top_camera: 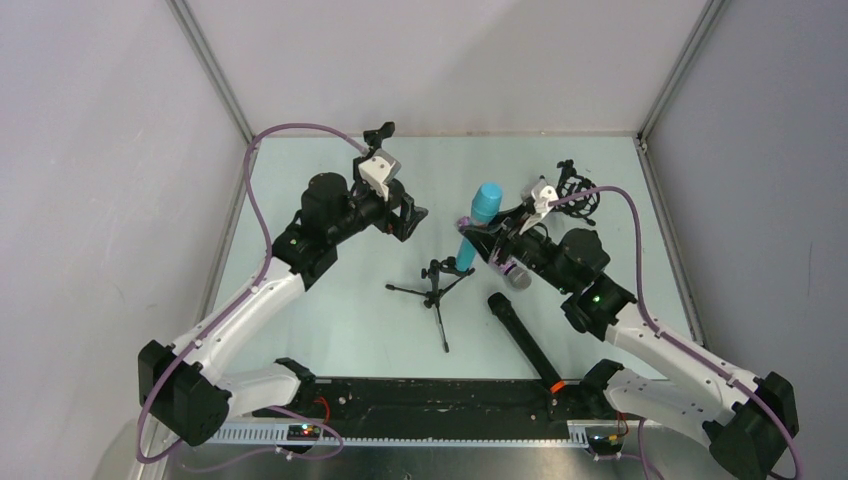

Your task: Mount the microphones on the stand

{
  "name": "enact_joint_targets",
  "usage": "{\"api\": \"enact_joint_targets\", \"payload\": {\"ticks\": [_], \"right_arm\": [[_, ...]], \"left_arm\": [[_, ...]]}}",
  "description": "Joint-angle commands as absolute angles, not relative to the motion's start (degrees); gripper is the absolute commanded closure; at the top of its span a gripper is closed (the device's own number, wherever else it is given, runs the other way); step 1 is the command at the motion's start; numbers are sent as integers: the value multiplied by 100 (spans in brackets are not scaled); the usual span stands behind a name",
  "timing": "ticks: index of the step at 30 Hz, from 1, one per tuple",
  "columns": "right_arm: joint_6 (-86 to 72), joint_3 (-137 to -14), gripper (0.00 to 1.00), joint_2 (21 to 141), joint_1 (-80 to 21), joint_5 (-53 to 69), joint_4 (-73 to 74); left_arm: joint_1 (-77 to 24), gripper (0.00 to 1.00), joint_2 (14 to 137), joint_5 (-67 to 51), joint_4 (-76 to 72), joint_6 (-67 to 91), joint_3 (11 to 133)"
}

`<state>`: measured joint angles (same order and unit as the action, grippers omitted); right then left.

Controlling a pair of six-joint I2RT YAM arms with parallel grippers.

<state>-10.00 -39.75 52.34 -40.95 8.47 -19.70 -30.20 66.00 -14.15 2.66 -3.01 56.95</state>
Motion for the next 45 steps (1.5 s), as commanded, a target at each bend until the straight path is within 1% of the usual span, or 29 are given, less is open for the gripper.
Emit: {"api": "enact_joint_targets", "payload": {"ticks": [1,13,25,45], "right_arm": [[-517,-3893,100,5398,-4215,809,-2190],[-65,-3598,100,5484,-4504,520,-2379],[-210,-3021,100,5390,-4583,352,-2804],[-227,-2568,100,5668,-4696,222,-2985]], "left_arm": [[-2997,0,6592,-1509,85,-333,5671],[-2997,0,6580,-1488,87,-335,5661],[-2997,0,6581,-1466,88,-351,5654],[-2996,0,6513,-1421,88,-397,5637]]}}
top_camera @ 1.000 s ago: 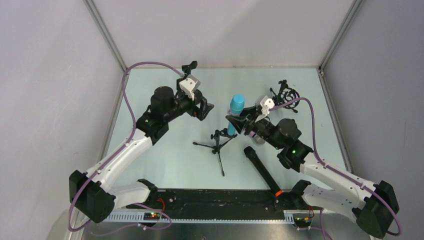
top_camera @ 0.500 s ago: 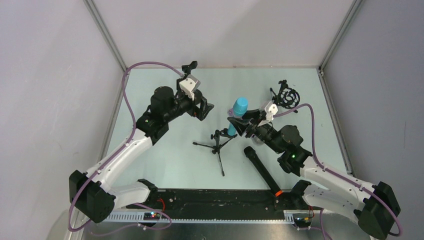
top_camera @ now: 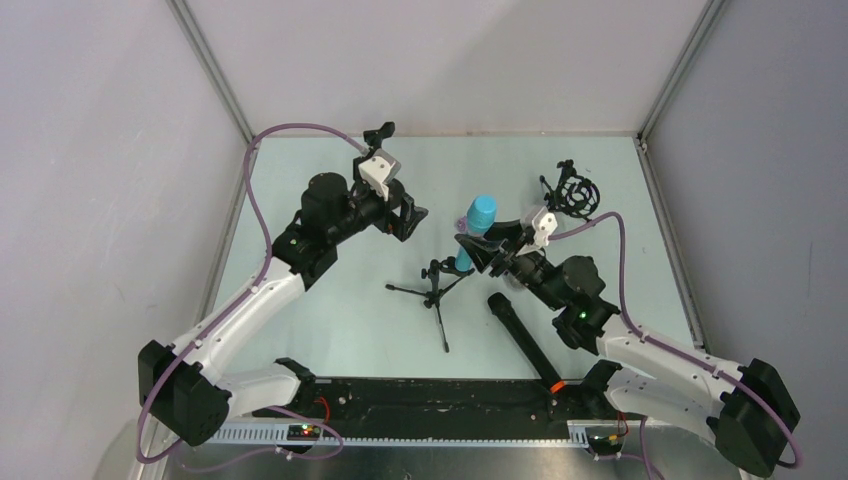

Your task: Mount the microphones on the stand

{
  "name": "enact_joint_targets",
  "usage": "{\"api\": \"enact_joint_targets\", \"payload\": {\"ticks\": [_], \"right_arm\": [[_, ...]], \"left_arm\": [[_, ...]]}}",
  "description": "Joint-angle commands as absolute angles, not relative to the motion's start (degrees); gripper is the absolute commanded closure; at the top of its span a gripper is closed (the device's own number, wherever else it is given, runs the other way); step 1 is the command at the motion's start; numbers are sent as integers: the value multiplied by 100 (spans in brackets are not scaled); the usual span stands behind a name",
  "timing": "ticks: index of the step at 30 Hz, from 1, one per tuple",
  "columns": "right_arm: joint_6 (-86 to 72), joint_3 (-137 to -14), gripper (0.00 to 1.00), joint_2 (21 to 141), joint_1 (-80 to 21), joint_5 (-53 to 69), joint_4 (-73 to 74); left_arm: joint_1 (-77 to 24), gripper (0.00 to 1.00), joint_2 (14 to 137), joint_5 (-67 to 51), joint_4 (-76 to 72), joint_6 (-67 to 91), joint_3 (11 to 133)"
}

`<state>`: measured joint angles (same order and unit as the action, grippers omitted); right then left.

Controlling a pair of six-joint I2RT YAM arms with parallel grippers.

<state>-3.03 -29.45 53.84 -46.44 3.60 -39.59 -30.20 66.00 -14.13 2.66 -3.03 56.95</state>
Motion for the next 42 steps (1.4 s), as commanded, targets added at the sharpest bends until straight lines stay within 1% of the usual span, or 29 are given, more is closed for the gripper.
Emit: {"api": "enact_joint_targets", "payload": {"ticks": [1,25,37,42], "right_arm": [[-235,-2538,100,5680,-4699,225,-2992],[-376,-1936,100,6113,-4934,0,-3413],[-515,-1651,100,6440,-5144,-559,-3696],[-514,-1565,100,6440,-5334,-1037,-3683]], "left_arm": [[-3001,0,6509,-1410,83,-402,5637],[-2998,0,6494,-1427,87,-412,5634],[-2997,0,6454,-1414,82,-434,5626],[-2997,0,6451,-1446,87,-439,5633]]}}
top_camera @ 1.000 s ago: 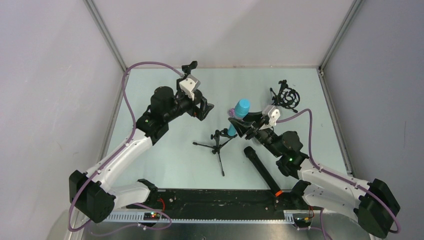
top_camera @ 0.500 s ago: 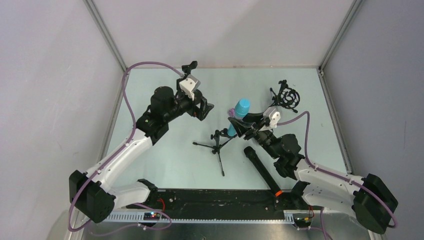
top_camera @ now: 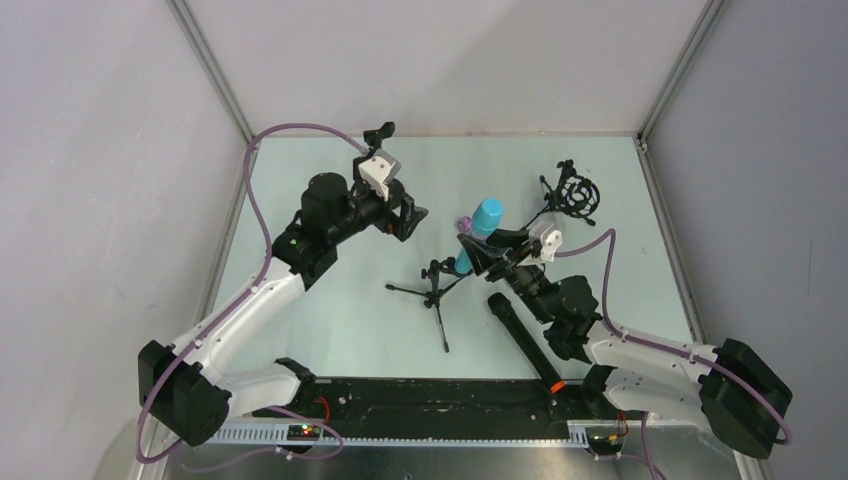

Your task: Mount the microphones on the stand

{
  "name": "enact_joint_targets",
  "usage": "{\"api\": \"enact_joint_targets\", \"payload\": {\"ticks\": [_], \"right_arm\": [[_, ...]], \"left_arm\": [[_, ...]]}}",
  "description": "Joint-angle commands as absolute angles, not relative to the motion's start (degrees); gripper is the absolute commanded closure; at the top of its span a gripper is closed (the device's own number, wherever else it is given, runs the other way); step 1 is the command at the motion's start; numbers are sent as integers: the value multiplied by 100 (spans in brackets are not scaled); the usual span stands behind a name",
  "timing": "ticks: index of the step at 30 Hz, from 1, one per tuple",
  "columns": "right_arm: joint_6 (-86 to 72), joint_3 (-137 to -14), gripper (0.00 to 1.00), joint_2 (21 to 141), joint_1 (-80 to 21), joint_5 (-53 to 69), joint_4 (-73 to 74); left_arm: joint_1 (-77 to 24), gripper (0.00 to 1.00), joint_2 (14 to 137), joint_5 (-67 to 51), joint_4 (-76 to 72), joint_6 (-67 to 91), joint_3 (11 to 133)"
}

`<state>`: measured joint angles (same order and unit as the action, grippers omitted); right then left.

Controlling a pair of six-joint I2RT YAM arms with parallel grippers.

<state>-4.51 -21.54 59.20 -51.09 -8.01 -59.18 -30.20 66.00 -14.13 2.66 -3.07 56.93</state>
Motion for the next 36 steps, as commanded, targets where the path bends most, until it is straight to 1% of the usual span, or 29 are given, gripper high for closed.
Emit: {"api": "enact_joint_targets", "payload": {"ticks": [1,9,15,17,23,24,25,26,27,28,29,30,32,36], "right_arm": [[-512,-1551,100,6459,-5348,-1118,-3691],[-407,-1548,100,6594,-5578,-1430,-3721],[-352,-1619,100,6392,-5633,-1568,-3623],[-367,-1685,96,6248,-5634,-1571,-3506],[-441,-2107,69,5727,-5633,-1471,-2798],[-440,-2206,60,5587,-5633,-1422,-2638],[-446,-2245,56,5509,-5634,-1392,-2580],[-447,-2297,46,5361,-5634,-1357,-2486],[-459,-2318,41,5216,-5629,-1337,-2456],[-471,-2335,32,5135,-5632,-1312,-2416],[-502,-2336,28,4982,-5629,-1302,-2403],[-519,-2338,21,4917,-5631,-1290,-2383],[-565,-2338,16,4723,-5632,-1257,-2353],[-602,-2347,10,4361,-5633,-1227,-2156]], "left_arm": [[-2997,0,6451,-1427,87,-439,5629],[-2997,0,6452,-1417,80,-452,5620],[-2997,0,6447,-1424,85,-448,5622],[-2997,0,6448,-1407,88,-449,5624],[-2996,0,6449,-1418,83,-455,5624],[-2992,0,6450,-1405,86,-459,5620],[-2996,0,6449,-1410,83,-462,5619],[-2996,0,6448,-1417,85,-463,5618],[-2997,0,6445,-1433,87,-464,5621],[-2997,0,6454,-1433,88,-465,5623],[-2997,0,6453,-1426,86,-461,5620],[-2997,0,6452,-1425,87,-469,5618],[-2998,0,6447,-1412,86,-479,5623],[-2997,0,6466,-1476,88,-491,5617]]}}
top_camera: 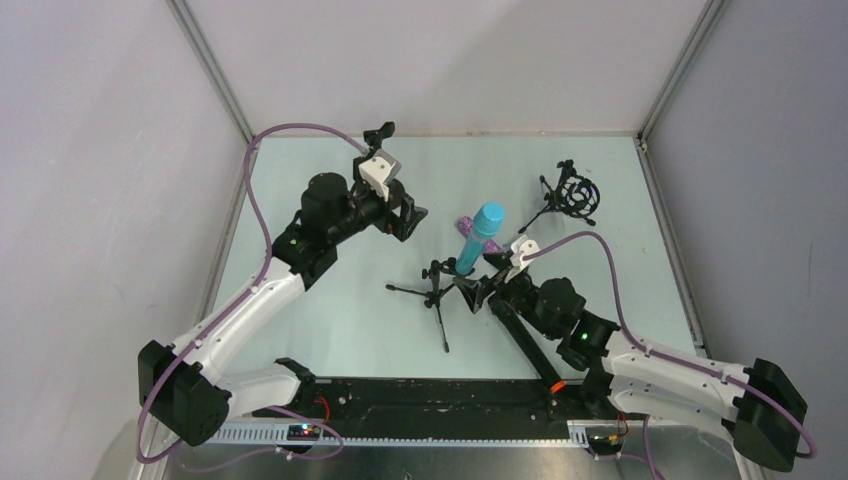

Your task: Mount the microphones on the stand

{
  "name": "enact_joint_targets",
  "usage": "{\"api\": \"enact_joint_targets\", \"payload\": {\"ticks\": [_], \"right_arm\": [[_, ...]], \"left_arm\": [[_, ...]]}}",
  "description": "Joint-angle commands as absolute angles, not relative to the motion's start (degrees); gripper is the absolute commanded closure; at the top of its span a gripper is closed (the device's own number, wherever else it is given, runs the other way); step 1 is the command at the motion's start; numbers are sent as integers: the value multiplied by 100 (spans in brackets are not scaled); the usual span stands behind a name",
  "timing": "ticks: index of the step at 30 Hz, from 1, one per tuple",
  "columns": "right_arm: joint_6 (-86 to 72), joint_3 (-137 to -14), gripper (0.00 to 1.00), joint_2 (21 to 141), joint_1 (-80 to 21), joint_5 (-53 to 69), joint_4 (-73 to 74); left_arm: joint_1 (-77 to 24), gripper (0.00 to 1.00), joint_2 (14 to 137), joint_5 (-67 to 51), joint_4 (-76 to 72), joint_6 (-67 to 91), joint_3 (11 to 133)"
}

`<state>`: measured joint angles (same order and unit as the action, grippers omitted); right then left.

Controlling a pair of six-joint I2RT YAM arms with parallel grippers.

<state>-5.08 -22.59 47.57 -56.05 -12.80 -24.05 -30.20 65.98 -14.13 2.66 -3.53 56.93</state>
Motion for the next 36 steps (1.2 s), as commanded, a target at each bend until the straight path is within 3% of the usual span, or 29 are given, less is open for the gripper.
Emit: {"api": "enact_joint_targets", "payload": {"ticks": [1,8,18,24,36], "right_arm": [[-621,-2347,8,4254,-5634,-1229,-2119],[-650,-2347,3,3870,-5621,-1132,-1657],[-756,-2348,0,3647,-5588,-933,-968],[-751,-2347,1,3557,-5553,-946,-751],[-729,-2349,1,3539,-5491,-911,-626]], "left_arm": [[-2997,0,6463,-1483,88,-509,5610],[-2998,0,6484,-1826,88,-683,5615],[-2997,3,6818,-4644,342,-1404,5769],[-3040,7,7247,-5718,638,-1523,5915],[-3076,6,7390,-6040,1056,-2408,5687]]}}
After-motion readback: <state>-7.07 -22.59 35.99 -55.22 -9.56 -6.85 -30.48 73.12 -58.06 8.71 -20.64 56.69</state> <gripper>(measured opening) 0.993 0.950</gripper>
